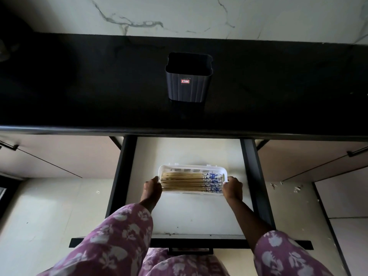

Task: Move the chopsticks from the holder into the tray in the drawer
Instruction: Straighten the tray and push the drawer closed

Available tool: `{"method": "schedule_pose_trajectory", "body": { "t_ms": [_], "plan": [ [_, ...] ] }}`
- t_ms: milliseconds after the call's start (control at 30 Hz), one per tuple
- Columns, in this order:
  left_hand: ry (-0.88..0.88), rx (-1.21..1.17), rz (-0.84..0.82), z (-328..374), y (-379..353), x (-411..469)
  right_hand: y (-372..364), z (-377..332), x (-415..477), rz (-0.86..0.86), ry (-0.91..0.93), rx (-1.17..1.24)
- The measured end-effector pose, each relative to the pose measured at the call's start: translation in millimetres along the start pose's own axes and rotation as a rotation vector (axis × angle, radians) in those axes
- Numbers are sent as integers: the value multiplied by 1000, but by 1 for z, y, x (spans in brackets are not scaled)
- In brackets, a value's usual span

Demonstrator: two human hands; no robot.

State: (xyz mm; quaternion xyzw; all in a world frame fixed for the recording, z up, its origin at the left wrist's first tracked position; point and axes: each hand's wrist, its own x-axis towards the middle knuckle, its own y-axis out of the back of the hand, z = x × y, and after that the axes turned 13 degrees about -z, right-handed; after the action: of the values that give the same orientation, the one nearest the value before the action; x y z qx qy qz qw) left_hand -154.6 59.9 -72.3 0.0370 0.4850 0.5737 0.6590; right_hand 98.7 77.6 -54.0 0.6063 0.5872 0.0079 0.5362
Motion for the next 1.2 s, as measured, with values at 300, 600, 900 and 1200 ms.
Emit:
{"method": "schedule_pose_trajectory", "body": {
  "t_ms": [300,600,900,1200],
  "plan": [
    [-47,23,-47,-7,2,-2,-2,-5,-2,29,-10,32],
    [-59,24,64,-11,1,-20,-6,12,-36,112,-22,62],
    [63,-121,282,1,4,-73,-1,28,-88,194,-40,203],
    [84,-161,489,-11,-24,-148,-10,58,-161,306,-38,248]
  ]
}}
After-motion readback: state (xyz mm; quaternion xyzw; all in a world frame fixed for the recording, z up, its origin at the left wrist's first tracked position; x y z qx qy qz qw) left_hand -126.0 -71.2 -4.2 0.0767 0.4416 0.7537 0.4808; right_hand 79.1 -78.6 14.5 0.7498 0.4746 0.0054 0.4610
